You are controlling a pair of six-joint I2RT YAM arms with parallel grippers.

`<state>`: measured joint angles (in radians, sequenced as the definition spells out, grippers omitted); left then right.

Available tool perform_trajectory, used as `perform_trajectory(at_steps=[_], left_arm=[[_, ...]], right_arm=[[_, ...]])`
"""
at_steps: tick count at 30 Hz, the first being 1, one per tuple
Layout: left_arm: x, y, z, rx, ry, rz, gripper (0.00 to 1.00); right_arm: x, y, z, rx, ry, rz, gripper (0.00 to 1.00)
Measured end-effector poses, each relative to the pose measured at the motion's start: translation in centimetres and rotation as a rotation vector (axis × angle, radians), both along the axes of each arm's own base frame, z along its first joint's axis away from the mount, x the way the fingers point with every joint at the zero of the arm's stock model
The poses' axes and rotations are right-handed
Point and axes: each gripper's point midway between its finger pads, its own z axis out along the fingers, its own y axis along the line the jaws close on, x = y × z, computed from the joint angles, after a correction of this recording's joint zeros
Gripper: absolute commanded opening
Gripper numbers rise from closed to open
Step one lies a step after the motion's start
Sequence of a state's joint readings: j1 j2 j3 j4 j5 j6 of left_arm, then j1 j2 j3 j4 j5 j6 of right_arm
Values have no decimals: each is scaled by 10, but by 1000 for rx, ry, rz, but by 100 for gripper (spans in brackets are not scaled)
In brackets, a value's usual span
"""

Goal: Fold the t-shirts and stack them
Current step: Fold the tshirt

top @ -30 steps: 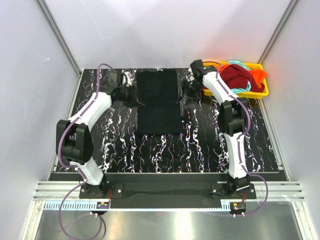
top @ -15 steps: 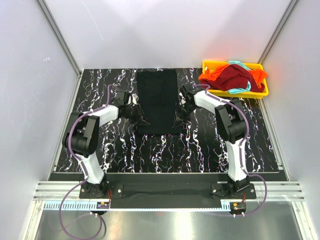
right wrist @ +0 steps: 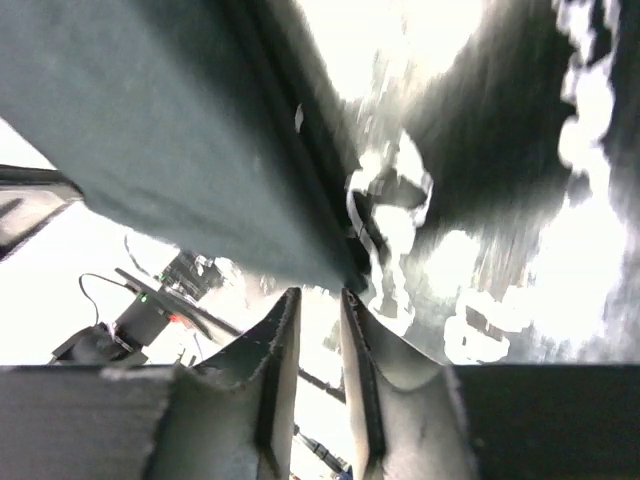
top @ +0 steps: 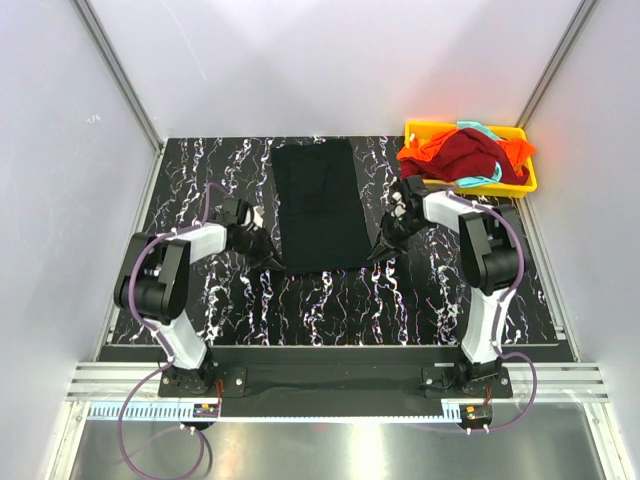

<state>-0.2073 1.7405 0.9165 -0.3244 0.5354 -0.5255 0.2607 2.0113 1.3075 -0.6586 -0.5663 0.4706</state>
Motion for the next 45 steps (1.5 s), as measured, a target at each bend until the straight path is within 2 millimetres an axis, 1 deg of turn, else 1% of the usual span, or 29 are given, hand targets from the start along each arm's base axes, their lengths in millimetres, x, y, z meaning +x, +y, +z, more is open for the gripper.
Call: perform_trajectory(at_steps=[1, 3, 6, 8, 9, 11, 12, 13, 15, 16, 18, 20, 22, 24, 25, 27, 30, 31, 33, 35, 36, 38, 39, 40, 41, 42, 44, 45], left_arm=[[-6, 2, 2, 7, 3, -2, 23], [-13, 5, 12, 16, 1, -3, 24], [-13, 5, 37, 18, -52, -2, 26], [-5, -1, 57, 7, -95, -5, 27], [2, -5, 68, -4, -124, -7, 26], [17, -18, 85, -35, -170, -17, 24], [22, -26, 89, -58, -182, -22, 24], [26, -32, 90, -77, -183, -24, 24], [31, -42, 79, -105, -162, -23, 23], [31, -46, 70, -112, -141, -21, 23], [26, -47, 47, -110, -87, -10, 22], [17, -44, 25, -98, -37, -2, 21], [1, -39, 7, -81, 14, 1, 21], [-14, -34, -5, -82, 47, 3, 21], [-18, -33, -5, -92, 43, 1, 21], [-26, -29, -3, -88, 23, -8, 23], [-45, -21, 3, -64, 11, -24, 29], [-50, -18, 9, -54, 6, -28, 33], [-52, -15, 25, -46, -38, -34, 36], [-48, -16, 42, -53, -82, -40, 37], [-42, -18, 51, -61, -99, -43, 36], [-21, -25, 67, -82, -133, -52, 32], [-7, -31, 73, -99, -150, -58, 30], [7, -36, 76, -115, -163, -62, 26], [20, -42, 75, -130, -169, -61, 25], [31, -46, 74, -147, -173, -63, 24], [54, -56, 63, -177, -163, -58, 21], [64, -59, 55, -188, -148, -50, 21]], right_arm=[[-2, 0, 4, 7, -4, -1, 34], [-7, 2, 19, 36, -17, 2, 36], [-5, 9, 44, 85, -61, 6, 39], [0, 16, 57, 121, -79, 8, 41], [3, 21, 61, 140, -86, 9, 43], [9, 30, 65, 164, -92, 13, 46], [11, 36, 64, 177, -89, 17, 47], [14, 42, 62, 185, -88, 24, 47], [15, 54, 54, 201, -70, 35, 47], [14, 58, 48, 202, -60, 39, 47], [11, 62, 37, 197, -31, 42, 47], [10, 60, 28, 192, -18, 37, 47], [5, 52, 19, 183, 0, 28, 47], [-2, 41, 7, 168, 21, 15, 47], [-8, 32, -1, 156, 37, 5, 47], [-21, 22, -3, 168, 69, -11, 48], [-37, 8, 4, 147, 49, -19, 49], [-41, 5, 9, 143, 41, -19, 49], [-43, 3, 20, 137, 16, -20, 52], [-38, 4, 31, 146, -18, -19, 54], [-33, 6, 36, 151, -34, -19, 54], [-19, 9, 46, 160, -63, -21, 54], [-9, 12, 50, 166, -79, -23, 52], [7, 17, 56, 175, -101, -25, 48], [19, 20, 59, 181, -115, -28, 46], [34, 24, 62, 190, -134, -34, 43], [66, 33, 64, 208, -166, -49, 38], [79, 37, 63, 216, -171, -60, 33]])
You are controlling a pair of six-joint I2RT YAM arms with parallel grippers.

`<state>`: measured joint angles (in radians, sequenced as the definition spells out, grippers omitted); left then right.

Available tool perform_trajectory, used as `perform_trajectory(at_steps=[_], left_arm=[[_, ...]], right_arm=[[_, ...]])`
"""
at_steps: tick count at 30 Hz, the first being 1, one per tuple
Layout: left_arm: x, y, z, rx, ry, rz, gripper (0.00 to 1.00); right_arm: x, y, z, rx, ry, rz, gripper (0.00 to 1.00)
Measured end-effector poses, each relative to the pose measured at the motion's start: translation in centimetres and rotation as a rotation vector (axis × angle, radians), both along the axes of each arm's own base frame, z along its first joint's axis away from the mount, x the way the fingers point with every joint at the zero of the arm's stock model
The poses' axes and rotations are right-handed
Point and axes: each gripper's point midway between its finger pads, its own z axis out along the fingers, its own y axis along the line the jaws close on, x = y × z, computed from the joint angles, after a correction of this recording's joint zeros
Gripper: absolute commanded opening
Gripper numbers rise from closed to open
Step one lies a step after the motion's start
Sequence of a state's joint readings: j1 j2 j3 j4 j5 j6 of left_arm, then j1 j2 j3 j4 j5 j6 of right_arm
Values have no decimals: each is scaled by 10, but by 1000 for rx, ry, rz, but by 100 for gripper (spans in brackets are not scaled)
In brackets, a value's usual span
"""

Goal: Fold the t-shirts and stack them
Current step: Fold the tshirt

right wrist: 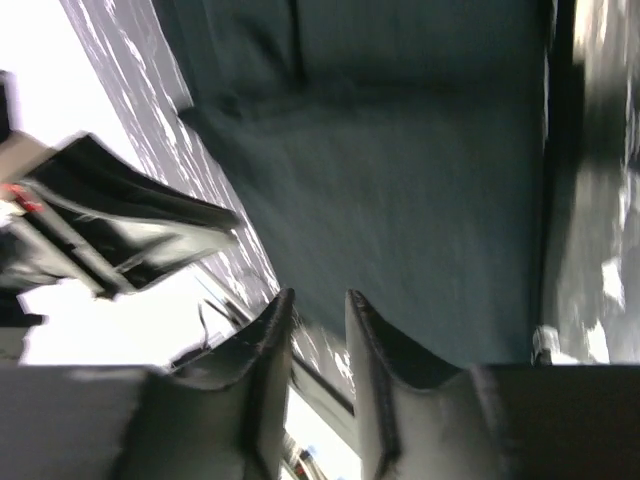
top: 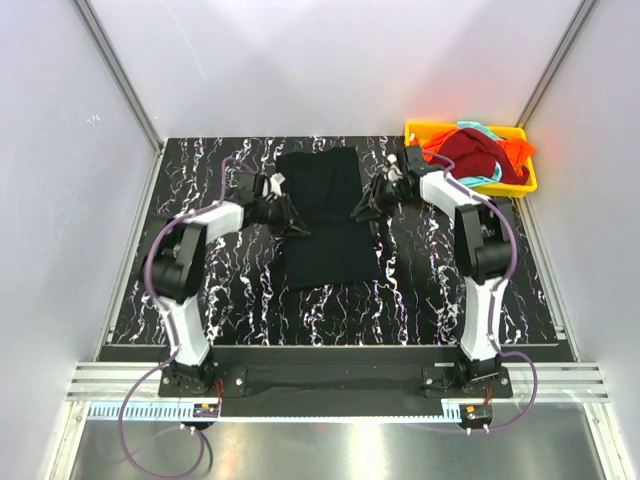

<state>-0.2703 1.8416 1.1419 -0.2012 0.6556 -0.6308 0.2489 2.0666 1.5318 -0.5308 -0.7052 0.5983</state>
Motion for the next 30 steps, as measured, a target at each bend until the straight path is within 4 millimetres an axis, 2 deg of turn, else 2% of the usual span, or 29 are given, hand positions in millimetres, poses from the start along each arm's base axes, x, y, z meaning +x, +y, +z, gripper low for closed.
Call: perform_trajectory(at_steps=[3, 5, 9, 12, 15, 18, 23, 27, 30], left_arm=[[26, -7, -20, -29, 24, 15, 20], [41, -8, -34, -44, 36, 31, 20], [55, 8, -52, -66, 77, 80, 20], [63, 24, -54, -90, 87, 106, 20], [74, 32, -54, -114, 82, 105, 19], [76, 35, -54, -123, 81, 88, 22], [69, 33, -43, -118, 89, 75, 27], [71, 30, -10, -129, 40, 73, 27], [83, 27, 17, -152, -16, 79, 26]], right_arm=[[30, 10, -9, 19, -1, -21, 25], [45, 15, -19, 34, 14, -32, 24], [65, 16, -47, 38, 57, -58, 23], [77, 7, -68, 41, 87, -83, 23], [88, -5, -71, 79, 97, -96, 24], [93, -20, -69, 60, 81, -102, 25], [88, -28, -70, -1, 83, -86, 29], [82, -24, -58, -37, 74, -76, 30], [84, -7, -36, -42, 23, -54, 31]])
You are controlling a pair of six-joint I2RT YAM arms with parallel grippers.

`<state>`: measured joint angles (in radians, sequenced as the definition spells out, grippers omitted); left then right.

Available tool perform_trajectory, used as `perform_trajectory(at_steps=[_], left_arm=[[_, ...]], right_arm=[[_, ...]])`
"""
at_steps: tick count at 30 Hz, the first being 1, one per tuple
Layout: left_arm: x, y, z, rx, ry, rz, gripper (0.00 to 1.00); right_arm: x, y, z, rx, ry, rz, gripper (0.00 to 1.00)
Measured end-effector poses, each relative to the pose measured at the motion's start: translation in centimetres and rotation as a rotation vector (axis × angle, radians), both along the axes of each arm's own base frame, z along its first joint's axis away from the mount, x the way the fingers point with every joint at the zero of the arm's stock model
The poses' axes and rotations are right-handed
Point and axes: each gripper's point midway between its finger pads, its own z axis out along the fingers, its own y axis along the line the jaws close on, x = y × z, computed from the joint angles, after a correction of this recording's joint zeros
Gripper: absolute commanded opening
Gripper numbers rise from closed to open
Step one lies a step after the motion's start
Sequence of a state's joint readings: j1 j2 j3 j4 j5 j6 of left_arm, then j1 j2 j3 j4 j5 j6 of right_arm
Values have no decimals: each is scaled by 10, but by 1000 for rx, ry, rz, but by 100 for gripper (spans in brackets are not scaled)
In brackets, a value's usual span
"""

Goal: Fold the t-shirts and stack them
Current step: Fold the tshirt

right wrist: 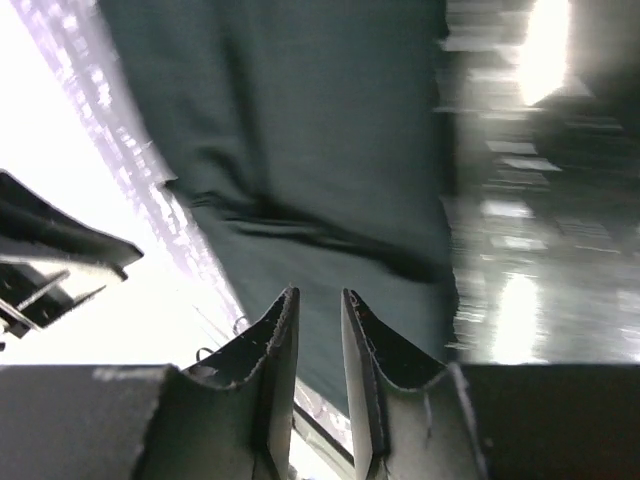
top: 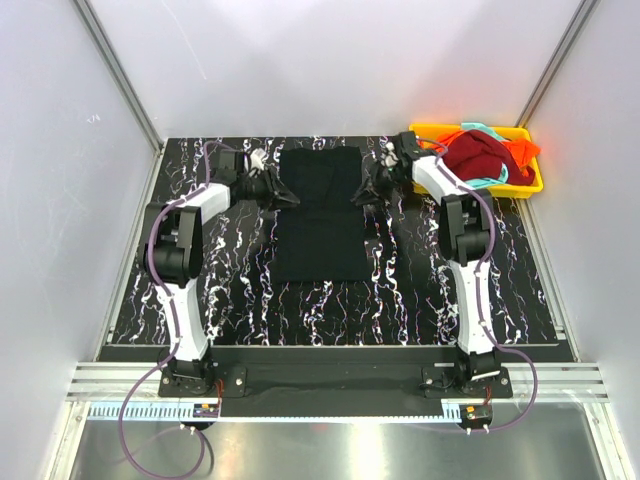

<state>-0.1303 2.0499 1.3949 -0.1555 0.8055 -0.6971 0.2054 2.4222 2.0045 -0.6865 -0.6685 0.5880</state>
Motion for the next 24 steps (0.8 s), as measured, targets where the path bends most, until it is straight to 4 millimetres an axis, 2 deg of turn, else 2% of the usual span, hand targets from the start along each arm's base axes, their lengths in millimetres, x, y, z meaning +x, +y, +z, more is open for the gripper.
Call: perform_trajectory(at_steps=[2, 4, 8, 10, 12, 14, 17, 20, 24], left_arm=[[10, -2, 11, -14, -34, 9, 24], [14, -3, 14, -23, -43, 17, 23], [19, -3, -1, -23, -26, 25, 23], [19, -3, -13, -20, -6, 26, 23], [20, -2, -26, -18, 14, 29, 22], [22, 0, -37, -18, 28, 34, 22], [26, 5, -55, -24, 53, 53, 22], [30, 11, -67, -37, 68, 63, 22], [36, 14, -65, -35, 44, 55, 21]], right_arm=[[1, 21, 15, 11, -42, 30, 31], [-3, 46, 28, 27, -68, 66, 31], [-17, 110, 49, 97, -107, 162, 31], [-25, 136, 48, 139, -100, 199, 31], [-33, 152, 34, 163, -65, 220, 31], [-35, 154, 14, 162, -18, 217, 31], [-30, 143, -22, 146, 45, 188, 31], [-23, 131, -24, 196, 71, 178, 32], [-2, 113, -21, 224, 30, 157, 34]])
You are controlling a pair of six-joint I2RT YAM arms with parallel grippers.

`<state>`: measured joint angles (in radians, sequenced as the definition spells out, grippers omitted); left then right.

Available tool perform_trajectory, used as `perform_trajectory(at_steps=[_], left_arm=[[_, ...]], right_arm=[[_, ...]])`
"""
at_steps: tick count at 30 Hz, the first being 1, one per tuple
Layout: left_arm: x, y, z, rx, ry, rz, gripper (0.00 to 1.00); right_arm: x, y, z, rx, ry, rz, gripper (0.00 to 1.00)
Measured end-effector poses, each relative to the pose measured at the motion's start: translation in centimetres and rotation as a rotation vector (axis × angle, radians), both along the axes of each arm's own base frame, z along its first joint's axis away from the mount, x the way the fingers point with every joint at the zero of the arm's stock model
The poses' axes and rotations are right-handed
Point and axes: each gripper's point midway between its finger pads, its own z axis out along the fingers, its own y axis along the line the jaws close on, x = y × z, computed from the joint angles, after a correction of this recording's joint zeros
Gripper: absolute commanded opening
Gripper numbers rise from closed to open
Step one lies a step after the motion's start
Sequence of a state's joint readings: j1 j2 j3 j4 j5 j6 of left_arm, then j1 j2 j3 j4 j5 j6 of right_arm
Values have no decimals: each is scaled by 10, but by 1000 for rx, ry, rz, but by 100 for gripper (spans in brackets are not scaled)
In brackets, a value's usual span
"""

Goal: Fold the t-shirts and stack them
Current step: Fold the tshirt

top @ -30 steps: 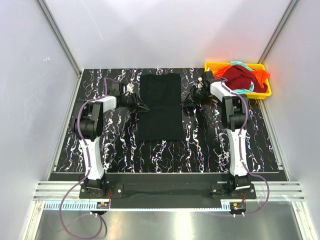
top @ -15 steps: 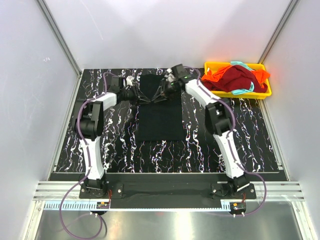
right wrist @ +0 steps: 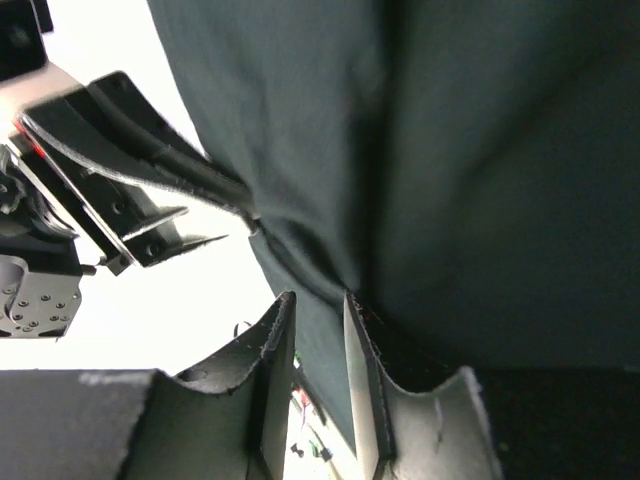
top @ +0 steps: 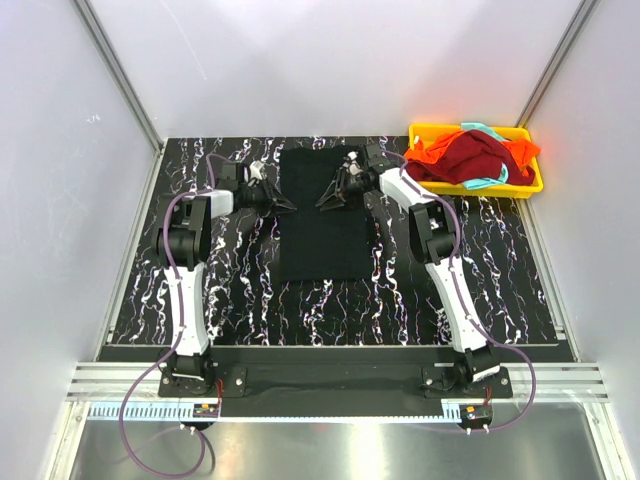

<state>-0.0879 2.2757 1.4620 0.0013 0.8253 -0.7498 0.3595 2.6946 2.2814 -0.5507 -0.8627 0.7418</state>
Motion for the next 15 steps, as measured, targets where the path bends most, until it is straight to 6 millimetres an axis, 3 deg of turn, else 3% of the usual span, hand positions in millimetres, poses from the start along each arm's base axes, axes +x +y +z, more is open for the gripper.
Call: perform_trajectory(at_steps=[6, 10, 12, 15], left_arm=[[1, 12, -4, 37, -6, 0, 25], [-6, 22, 3, 94, 11, 6, 25], [-10, 28, 17, 132, 11, 22, 26], [-21, 33, 57, 160, -39, 51, 28]], right_arm=[[19, -23, -1, 13, -14, -36, 38], [13, -34, 5, -22, -6, -49, 41], [6, -41, 12, -59, -7, -47, 45], [-5, -57, 33, -134, -50, -38, 47]])
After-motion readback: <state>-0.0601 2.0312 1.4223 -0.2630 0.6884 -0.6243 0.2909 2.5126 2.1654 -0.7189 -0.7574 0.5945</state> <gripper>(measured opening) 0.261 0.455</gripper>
